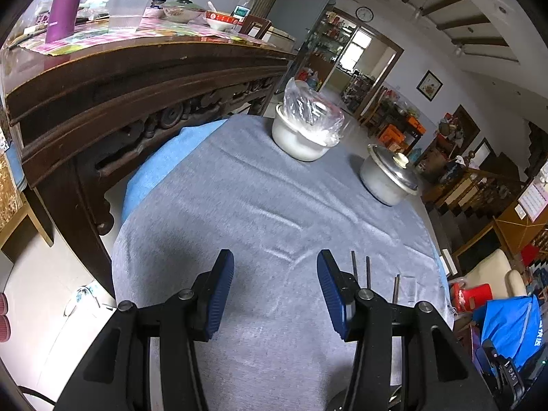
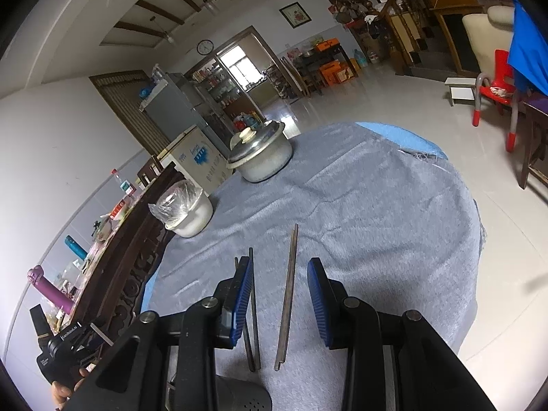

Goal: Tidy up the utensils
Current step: 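Move both open tools back toward the remaining chopsticks on the grey cloth, then close the right tool on a chopstick while the left tool grasps another chopstick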

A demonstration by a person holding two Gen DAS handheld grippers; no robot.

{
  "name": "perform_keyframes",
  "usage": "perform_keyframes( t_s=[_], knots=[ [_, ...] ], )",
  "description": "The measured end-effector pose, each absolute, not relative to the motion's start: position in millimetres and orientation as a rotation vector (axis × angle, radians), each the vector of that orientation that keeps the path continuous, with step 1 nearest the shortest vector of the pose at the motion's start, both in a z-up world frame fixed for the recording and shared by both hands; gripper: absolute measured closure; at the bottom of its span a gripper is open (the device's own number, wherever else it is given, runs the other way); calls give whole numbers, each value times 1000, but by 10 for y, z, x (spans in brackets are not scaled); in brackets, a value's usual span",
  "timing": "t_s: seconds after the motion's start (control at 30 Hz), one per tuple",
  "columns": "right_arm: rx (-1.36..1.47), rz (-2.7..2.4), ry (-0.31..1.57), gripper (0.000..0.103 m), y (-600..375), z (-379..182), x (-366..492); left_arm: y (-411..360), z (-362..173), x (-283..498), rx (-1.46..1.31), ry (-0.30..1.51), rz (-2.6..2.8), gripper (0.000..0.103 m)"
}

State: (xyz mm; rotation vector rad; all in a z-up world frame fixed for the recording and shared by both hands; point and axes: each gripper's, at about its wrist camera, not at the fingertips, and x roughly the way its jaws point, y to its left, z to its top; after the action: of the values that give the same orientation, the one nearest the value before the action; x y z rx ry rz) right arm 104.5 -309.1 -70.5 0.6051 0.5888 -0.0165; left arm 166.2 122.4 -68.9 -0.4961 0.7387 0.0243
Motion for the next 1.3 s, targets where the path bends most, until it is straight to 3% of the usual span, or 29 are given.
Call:
perform_keyframes(
  t_s=[0.73,1.3],
  knots=[
    [615,-9,689,67,-3084,-986,1284,1167,-1008,1892,-470,816,27,52],
    [535,63,867,67,-3005,-1350,2294,606,-1214,2480,-279,902,-74,52]
  ],
)
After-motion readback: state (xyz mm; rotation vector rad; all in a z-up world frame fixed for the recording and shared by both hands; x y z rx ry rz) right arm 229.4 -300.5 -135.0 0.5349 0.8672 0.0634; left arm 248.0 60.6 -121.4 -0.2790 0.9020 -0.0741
